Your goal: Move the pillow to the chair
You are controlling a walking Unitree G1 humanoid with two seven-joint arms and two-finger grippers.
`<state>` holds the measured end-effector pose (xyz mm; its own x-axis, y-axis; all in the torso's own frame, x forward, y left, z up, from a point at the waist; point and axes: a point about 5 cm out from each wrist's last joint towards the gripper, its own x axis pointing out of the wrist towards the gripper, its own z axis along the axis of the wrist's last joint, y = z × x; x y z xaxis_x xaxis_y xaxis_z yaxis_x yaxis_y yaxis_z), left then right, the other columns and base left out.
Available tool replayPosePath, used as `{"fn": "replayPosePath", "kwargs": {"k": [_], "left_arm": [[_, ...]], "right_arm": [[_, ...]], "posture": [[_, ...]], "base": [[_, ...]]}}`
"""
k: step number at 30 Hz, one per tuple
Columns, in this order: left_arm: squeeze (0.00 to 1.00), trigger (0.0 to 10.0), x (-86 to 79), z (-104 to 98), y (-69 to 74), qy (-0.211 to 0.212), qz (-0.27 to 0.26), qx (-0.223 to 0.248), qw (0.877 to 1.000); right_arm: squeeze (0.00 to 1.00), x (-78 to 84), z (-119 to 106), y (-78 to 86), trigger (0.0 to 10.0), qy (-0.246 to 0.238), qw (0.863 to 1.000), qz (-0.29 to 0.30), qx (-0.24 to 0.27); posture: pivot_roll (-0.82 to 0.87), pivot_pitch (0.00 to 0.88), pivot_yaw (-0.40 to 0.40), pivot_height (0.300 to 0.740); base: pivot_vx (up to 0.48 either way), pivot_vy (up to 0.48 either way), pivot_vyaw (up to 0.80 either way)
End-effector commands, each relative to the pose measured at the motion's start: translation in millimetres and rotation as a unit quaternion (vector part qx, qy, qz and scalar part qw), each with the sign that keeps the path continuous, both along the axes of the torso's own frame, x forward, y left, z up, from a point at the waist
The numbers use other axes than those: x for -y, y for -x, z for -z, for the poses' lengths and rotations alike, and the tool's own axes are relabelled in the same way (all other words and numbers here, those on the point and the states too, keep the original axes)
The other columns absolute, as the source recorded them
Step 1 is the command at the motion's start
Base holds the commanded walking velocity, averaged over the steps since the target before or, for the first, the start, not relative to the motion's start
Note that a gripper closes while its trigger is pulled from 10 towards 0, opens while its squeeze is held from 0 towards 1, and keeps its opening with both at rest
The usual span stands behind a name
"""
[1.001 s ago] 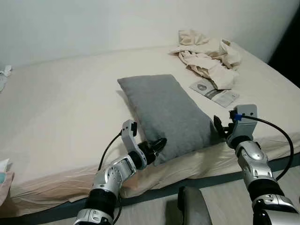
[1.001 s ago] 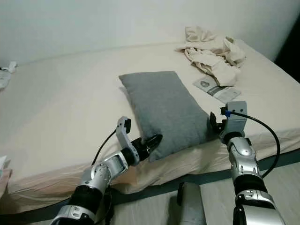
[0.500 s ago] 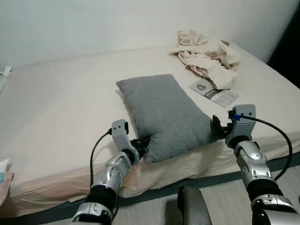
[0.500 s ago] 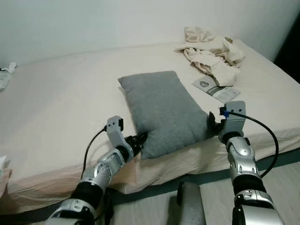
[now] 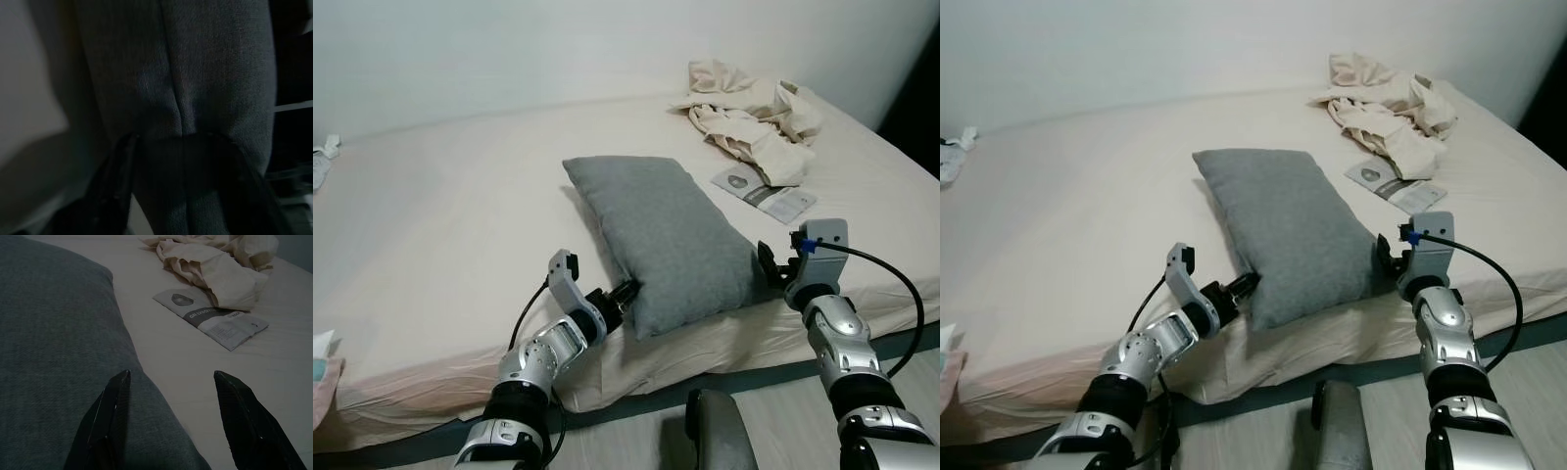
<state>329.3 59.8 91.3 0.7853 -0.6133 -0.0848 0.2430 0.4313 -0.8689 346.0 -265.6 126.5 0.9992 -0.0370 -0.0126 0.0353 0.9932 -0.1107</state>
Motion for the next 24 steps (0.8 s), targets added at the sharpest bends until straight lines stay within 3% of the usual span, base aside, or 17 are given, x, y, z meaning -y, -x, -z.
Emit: {"fn": "replayPosePath", "kwargs": {"k": [1,3,8,12,14,15,16,19,24], "left_arm": [[1.00,10.0,19.3,-3,6.2,0.063,0.020,-0.014,0.998],[1.00,10.0,20.0,-7,5.9,0.093,0.026,-0.019,0.995],[1.00,10.0,21.1,-8,7.9,0.097,0.043,-0.015,0.994],[1.00,10.0,27.3,-5,13.9,0.082,0.068,-0.019,0.994],[1.00,10.0,36.8,-2,19.6,0.026,0.095,-0.002,0.995],[1.00,10.0,37.2,-2,19.8,0.022,0.097,-0.001,0.995],[0.00,10.0,39.6,-2,20.9,0.010,0.104,0.007,0.994],[0.00,10.0,49.8,-2,24.7,-0.056,0.124,0.045,0.990],[0.00,10.0,59.4,-3,26.9,-0.071,0.131,0.055,0.987]], "right_arm": [[0.00,-1.4,2,0.2,10.0,-0.005,1.000,-0.001,-0.002],[0.00,-1.2,3,0.5,10.0,-0.005,1.000,-0.001,-0.002],[0.00,-0.9,3,1.0,10.0,-0.006,1.000,0.000,-0.003],[0.00,-2.0,4,0.7,10.0,-0.007,1.000,-0.002,-0.003],[0.00,-3.5,4,0.1,10.0,-0.008,1.000,-0.004,-0.004],[0.00,-3.6,4,0.1,10.0,-0.008,1.000,-0.004,-0.004],[0.00,-3.7,4,0.0,10.0,-0.008,1.000,-0.004,-0.004],[0.00,-4.1,4,-0.2,10.0,-0.007,1.000,-0.005,-0.004],[0.00,-7.3,5,-0.7,10.0,-0.009,1.000,-0.007,-0.004]], "posture": [[-0.07,0.161,0.054,0.547],[-0.07,0.160,0.054,0.547],[-0.07,0.160,0.054,0.547],[-0.06,0.160,0.055,0.547],[-0.06,0.159,0.055,0.547],[-0.06,0.159,0.055,0.547],[-0.06,0.158,0.055,0.547],[-0.06,0.158,0.055,0.547],[-0.06,0.156,0.056,0.547]], "base": [[0.000,0.000,0.00],[0.000,0.000,0.00],[0.000,0.000,0.00],[0.000,0.000,0.00],[0.000,0.000,0.00],[0.000,0.000,0.00],[0.000,0.000,0.00],[0.000,0.000,0.00],[0.000,0.000,0.00]]}}
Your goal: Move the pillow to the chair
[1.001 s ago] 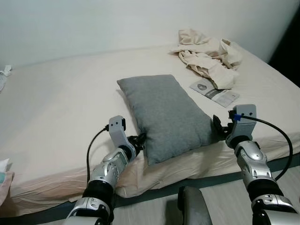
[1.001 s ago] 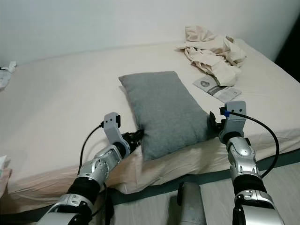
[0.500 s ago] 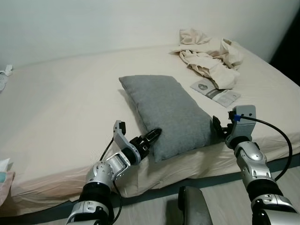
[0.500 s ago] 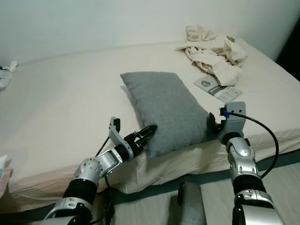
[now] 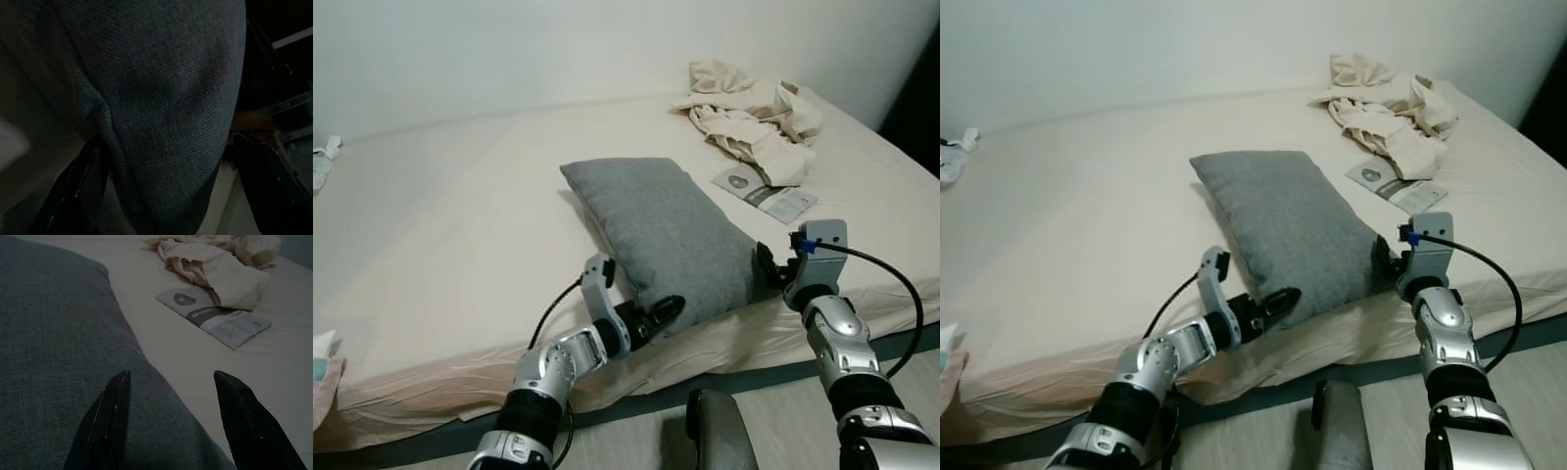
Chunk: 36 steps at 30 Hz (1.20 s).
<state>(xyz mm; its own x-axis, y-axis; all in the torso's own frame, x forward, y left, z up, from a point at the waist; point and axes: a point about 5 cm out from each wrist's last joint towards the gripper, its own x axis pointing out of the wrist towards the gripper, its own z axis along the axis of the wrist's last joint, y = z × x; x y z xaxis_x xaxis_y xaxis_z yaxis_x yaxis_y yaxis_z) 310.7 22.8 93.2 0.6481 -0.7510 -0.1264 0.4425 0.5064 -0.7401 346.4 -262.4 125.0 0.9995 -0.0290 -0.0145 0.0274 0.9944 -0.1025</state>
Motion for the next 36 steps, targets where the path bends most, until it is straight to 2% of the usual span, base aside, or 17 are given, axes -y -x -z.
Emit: {"fn": "replayPosePath", "kwargs": {"k": [1,4,6,7,8,10,16,22,24,28,29,32,34,35,36], "left_arm": [[0.00,10.0,23.9,0,7.0,0.012,0.013,-0.009,1.000],[0.00,10.0,24.0,2,2.2,-0.004,-0.020,-0.017,1.000],[0.00,10.0,24.0,2,2.2,-0.004,-0.020,-0.017,1.000],[0.00,4.2,21.6,4,-0.4,-0.008,-0.037,-0.027,0.999],[0.00,0.0,18.1,6,-2.9,-0.008,-0.055,-0.037,0.998],[0.00,0.0,12.7,9,-5.8,-0.010,-0.075,-0.044,0.996],[0.00,0.0,2.3,12,-8.5,-0.027,-0.079,-0.036,0.996],[0.00,0.0,-24.6,10,-17.6,-0.038,-0.081,-0.018,0.996],[0.00,0.0,-35.0,6,-19.4,-0.036,-0.051,-0.004,0.998],[0.00,0.0,-70.3,-4,-16.3,-0.041,0.047,0.030,0.998],[0.00,0.0,-70.3,-4,-16.3,-0.041,0.047,0.030,0.998],[0.00,0.0,-98.8,-16,-12.6,-0.035,0.087,0.052,0.994],[0.00,0.0,-98.8,-16,-12.6,-0.035,0.087,0.052,0.994],[0.00,0.0,-118.0,-21,-5.4,-0.044,0.124,0.067,0.989],[0.00,0.0,-127.3,-21,1.2,-0.055,0.148,0.070,0.985]], "right_arm": [[0.00,-6.0,4,-0.4,10.0,-0.007,1.000,-0.005,-0.002],[0.00,-12.3,6,-0.1,10.0,-0.011,1.000,-0.012,-0.002],[0.00,-12.3,6,-0.1,10.0,-0.011,1.000,-0.012,-0.002],[0.00,-14.5,8,0.3,10.0,-0.012,1.000,-0.015,-0.003],[0.00,-16.4,9,0.7,10.0,-0.014,1.000,-0.017,-0.003],[0.00,-18.3,10,1.2,10.0,-0.016,1.000,-0.020,-0.004],[0.00,-19.5,11,1.2,10.0,-0.020,1.000,-0.022,-0.005],[0.00,-21.4,9,-0.2,10.0,-0.029,0.999,-0.031,0.000],[0.00,-19.5,7,-0.4,10.0,-0.034,0.999,-0.028,0.002],[0.00,-11.6,5,-0.2,10.0,-0.041,0.999,-0.016,0.003],[0.00,-11.6,5,-0.2,10.0,-0.041,0.999,-0.016,0.003],[0.00,-8.0,5,0.1,10.0,-0.044,0.999,-0.010,0.003],[0.00,-8.0,5,0.1,10.0,-0.044,0.999,-0.010,0.003],[0.00,-6.2,5,0.6,10.0,-0.047,0.999,-0.006,0.001],[0.00,-5.8,7,1.0,10.0,-0.051,0.999,-0.003,0.000]], "posture": [[-0.07,0.156,0.057,0.547],[-0.07,0.156,0.059,0.547],[-0.07,0.156,0.059,0.547],[-0.07,0.155,0.060,0.547],[-0.07,0.153,0.059,0.547],[-0.07,0.152,0.059,0.547],[-0.06,0.145,0.057,0.547],[-0.06,0.135,0.057,0.547],[-0.06,0.133,0.057,0.547],[-0.05,0.132,0.058,0.547],[-0.05,0.132,0.058,0.547],[-0.05,0.133,0.060,0.547],[-0.05,0.133,0.060,0.547],[-0.04,0.134,0.062,0.547],[-0.03,0.134,0.061,0.547]], "base": [[0.000,0.000,0.00],[0.000,0.000,0.00],[0.000,0.000,0.00],[0.000,0.000,0.00],[0.000,0.000,0.00],[0.000,0.000,0.00],[0.000,0.000,0.00],[0.000,0.000,0.00],[0.000,0.000,0.00],[0.000,0.000,0.00],[0.000,0.000,0.00],[0.000,0.000,0.00],[0.000,0.000,0.00],[0.000,0.000,0.00],[0.000,0.000,0.00]]}}
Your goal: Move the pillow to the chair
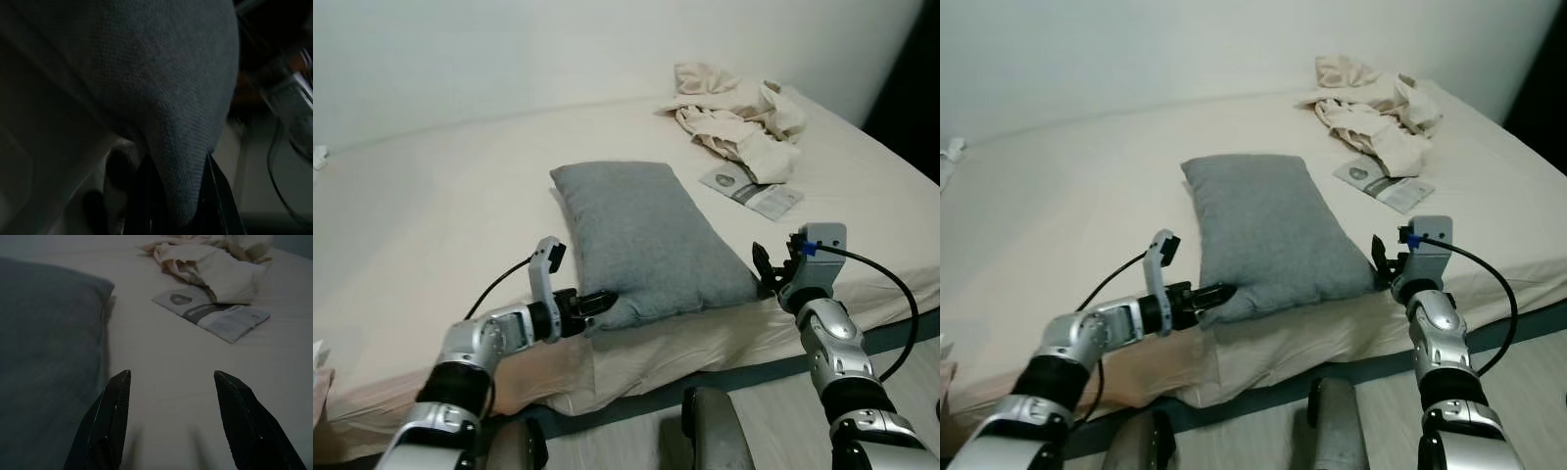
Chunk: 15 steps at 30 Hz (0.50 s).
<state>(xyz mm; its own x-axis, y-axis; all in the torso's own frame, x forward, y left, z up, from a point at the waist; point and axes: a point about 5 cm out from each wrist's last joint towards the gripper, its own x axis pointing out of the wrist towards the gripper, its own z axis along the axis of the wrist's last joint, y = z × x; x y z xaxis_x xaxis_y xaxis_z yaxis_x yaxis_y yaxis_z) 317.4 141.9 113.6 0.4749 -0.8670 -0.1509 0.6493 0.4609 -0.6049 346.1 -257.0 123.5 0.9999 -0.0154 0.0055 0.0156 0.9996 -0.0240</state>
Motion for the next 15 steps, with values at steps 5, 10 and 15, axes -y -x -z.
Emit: {"fn": "replayPosePath", "kwargs": {"k": [5,10,15], "left_arm": [[0.00,0.0,-23.3,10,26.1,-0.037,0.091,-0.015,0.995],[0.00,0.0,-38.0,26,44.5,-0.090,0.138,-0.043,0.985],[0.00,0.0,-27.5,38,43.6,-0.140,0.134,-0.017,0.981]], "right_arm": [[0.00,-1.4,10,1.3,10.0,-0.042,0.999,0.010,-0.017],[0.00,-6.8,23,0.1,10.0,-0.087,0.994,0.009,-0.060],[0.00,-35.3,57,4.8,10.0,-0.110,0.974,-0.055,-0.191]], "posture": [[-0.03,0.135,0.061,0.547],[-0.04,0.141,0.065,0.547],[-0.04,0.144,0.069,0.547]], "base": [[0.000,0.000,0.00],[0.000,0.000,0.00],[0.000,0.000,0.00]]}}
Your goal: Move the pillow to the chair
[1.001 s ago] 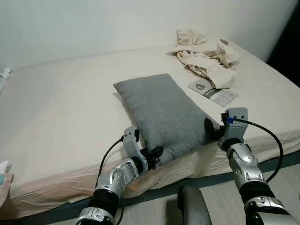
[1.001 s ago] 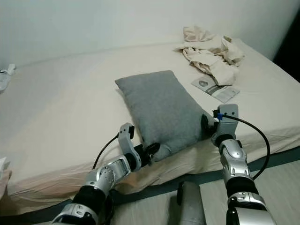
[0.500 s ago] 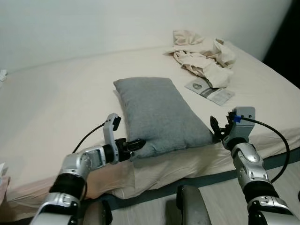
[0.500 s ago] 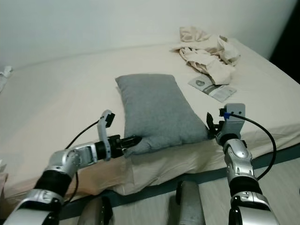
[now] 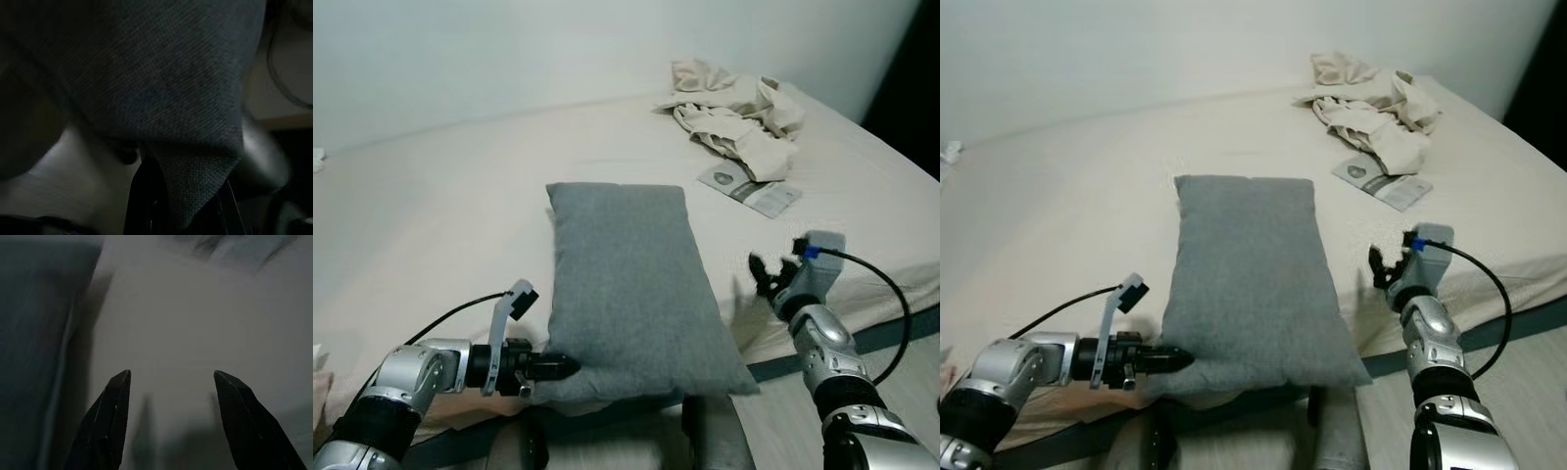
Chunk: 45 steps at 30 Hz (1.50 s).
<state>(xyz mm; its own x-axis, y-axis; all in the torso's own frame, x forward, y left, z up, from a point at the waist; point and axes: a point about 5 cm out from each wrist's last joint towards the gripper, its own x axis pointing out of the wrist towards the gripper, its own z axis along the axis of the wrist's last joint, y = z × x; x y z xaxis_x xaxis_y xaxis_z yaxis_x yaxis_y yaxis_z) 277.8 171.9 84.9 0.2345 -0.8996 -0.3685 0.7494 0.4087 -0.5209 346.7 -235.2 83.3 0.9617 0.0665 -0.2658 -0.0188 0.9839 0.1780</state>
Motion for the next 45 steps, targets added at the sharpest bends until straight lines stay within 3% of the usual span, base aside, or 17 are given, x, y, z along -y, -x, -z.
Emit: {"fn": "replayPosePath", "kwargs": {"k": [1,6,8,18,20,21,22,24,25,27,35,38,39,40,42,43,45], "left_arm": [[0.00,0.0,5.1,11,2.7,-0.025,-0.001,0.004,1.000],[0.00,0.0,19.8,13,-2.0,-0.012,-0.031,0.028,0.999],[0.00,0.0,24.6,14,-2.4,0.000,-0.051,0.032,0.998],[0.00,0.0,31.3,16,0.0,0.036,-0.094,0.032,0.994],[0.00,0.0,31.4,17,1.6,0.041,-0.107,0.031,0.993],[0.00,0.0,31.4,17,1.6,0.041,-0.107,0.031,0.993],[0.00,0.0,31.5,17,2.6,0.041,-0.111,0.031,0.992],[0.00,0.0,32.1,18,4.2,0.042,-0.118,0.032,0.992],[0.00,0.0,32.0,19,4.8,0.044,-0.125,0.032,0.991],[0.00,0.0,31.4,19,5.3,0.046,-0.134,0.032,0.989],[0.00,0.0,32.2,19,5.3,0.060,-0.152,0.030,0.986],[0.00,0.0,33.6,19,5.1,0.060,-0.152,0.029,0.986],[0.00,0.0,35.2,19,4.9,0.060,-0.152,0.029,0.986],[0.00,0.0,35.2,19,4.7,0.061,-0.150,0.029,0.986],[0.00,0.0,35.0,18,4.6,0.061,-0.149,0.029,0.986],[0.00,0.0,35.5,18,4.4,0.062,-0.147,0.029,0.987],[0.00,0.0,36.5,18,4.4,0.061,-0.144,0.029,0.987]], "right_arm": [[0.00,-18.3,22,6.9,10.0,-0.016,0.997,-0.044,-0.067],[0.00,-38.9,26,5.3,10.0,-0.016,0.994,-0.079,-0.075],[0.00,-47.8,21,0.5,10.0,-0.055,0.993,-0.079,-0.066],[0.00,-56.5,18,-2.3,10.0,-0.093,0.988,-0.102,-0.069],[0.40,-61.0,14,-3.8,10.0,-0.106,0.986,-0.121,-0.052],[0.40,-61.0,14,-3.8,10.0,-0.106,0.986,-0.121,-0.052],[0.61,-63.6,12,-4.3,10.0,-0.112,0.984,-0.134,-0.044],[0.80,-66.7,9,-4.6,10.0,-0.120,0.981,-0.151,-0.030],[0.98,-67.9,6,-4.7,10.0,-0.129,0.979,-0.156,-0.018],[1.00,-69.0,2,-4.7,10.0,-0.150,0.976,-0.157,0.003],[1.00,-58.8,-3,-1.5,10.0,-0.199,0.974,-0.097,0.057],[1.00,-50.1,-1,-1.0,10.0,-0.190,0.978,-0.057,0.056],[1.00,-35.9,4,1.1,10.0,-0.164,0.986,-0.007,0.041],[0.63,-24.8,6,2.6,10.0,-0.163,0.985,0.032,0.036],[0.63,-17.5,8,3.9,10.0,-0.164,0.984,0.058,0.033],[0.04,-10.0,7,5.0,10.0,-0.181,0.979,0.080,0.038],[0.09,-2.3,4,5.8,10.0,-0.206,0.973,0.096,0.044]], "posture": [[-0.05,0.147,0.069,0.547],[-0.05,0.150,0.063,0.547],[-0.05,0.157,0.040,0.547],[-0.05,0.171,-0.015,0.547],[-0.05,0.174,-0.035,0.547],[-0.05,0.174,-0.035,0.547],[-0.06,0.176,-0.047,0.547],[-0.06,0.178,-0.059,0.547],[-0.06,0.179,-0.067,0.547],[-0.06,0.180,-0.075,0.547],[-0.07,0.180,-0.075,0.547],[-0.07,0.180,-0.072,0.547],[-0.07,0.178,-0.067,0.547],[-0.07,0.178,-0.064,0.547],[-0.07,0.179,-0.063,0.547],[-0.07,0.179,-0.060,0.547],[-0.07,0.179,-0.056,0.547]], "base": [[0.000,0.000,0.00],[0.000,0.000,0.00],[0.000,0.000,0.00],[0.000,0.000,0.00],[0.000,0.000,0.00],[0.000,0.000,0.00],[0.000,0.000,0.00],[0.000,0.000,0.00],[0.000,0.000,0.00],[0.000,0.000,0.00],[0.000,0.000,0.00],[0.000,0.000,0.00],[0.000,0.000,0.00],[0.000,0.000,0.00],[0.000,0.000,0.00],[0.000,0.000,0.00],[0.000,0.000,0.00]]}}
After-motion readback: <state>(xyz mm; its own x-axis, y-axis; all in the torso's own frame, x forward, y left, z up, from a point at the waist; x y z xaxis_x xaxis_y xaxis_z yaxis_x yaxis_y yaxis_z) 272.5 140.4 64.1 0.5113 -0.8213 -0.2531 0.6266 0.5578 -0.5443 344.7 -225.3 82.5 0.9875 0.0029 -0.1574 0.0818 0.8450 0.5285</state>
